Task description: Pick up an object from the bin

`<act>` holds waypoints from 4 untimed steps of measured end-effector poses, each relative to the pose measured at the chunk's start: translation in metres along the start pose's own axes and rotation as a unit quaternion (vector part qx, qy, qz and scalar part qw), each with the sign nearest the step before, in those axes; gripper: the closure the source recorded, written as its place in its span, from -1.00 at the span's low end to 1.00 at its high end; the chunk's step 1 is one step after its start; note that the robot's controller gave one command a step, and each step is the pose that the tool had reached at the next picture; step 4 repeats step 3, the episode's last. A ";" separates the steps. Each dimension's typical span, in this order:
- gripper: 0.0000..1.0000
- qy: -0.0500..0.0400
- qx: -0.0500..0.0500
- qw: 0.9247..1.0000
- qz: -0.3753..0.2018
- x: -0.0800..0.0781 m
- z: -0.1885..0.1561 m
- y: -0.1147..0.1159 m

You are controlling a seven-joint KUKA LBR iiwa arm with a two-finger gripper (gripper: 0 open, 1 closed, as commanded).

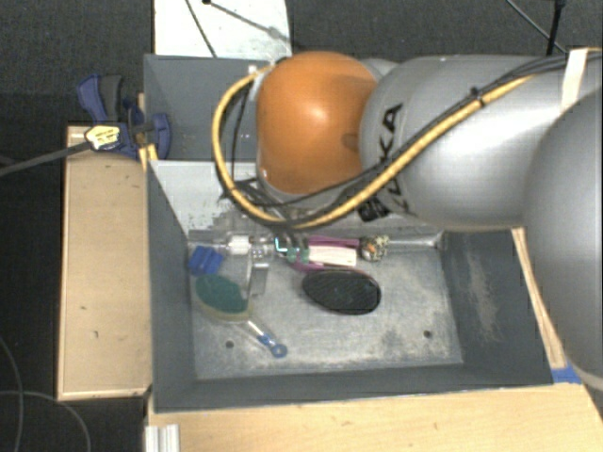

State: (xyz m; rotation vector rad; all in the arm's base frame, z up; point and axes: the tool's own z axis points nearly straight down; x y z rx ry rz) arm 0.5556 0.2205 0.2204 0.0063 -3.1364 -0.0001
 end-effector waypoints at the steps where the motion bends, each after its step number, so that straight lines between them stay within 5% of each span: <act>1: -1.00 -0.001 0.000 1.000 -0.001 0.060 0.154 -0.007; 2: 1.00 -0.003 -0.001 1.000 0.003 0.059 0.151 -0.007; 3: 1.00 -0.008 -0.002 1.000 0.024 0.035 0.001 -0.003; 4: 1.00 -0.008 -0.002 1.000 0.024 0.035 0.001 -0.003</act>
Offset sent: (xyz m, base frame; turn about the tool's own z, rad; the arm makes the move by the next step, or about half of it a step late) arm -0.0597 -0.0066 -0.1504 0.0027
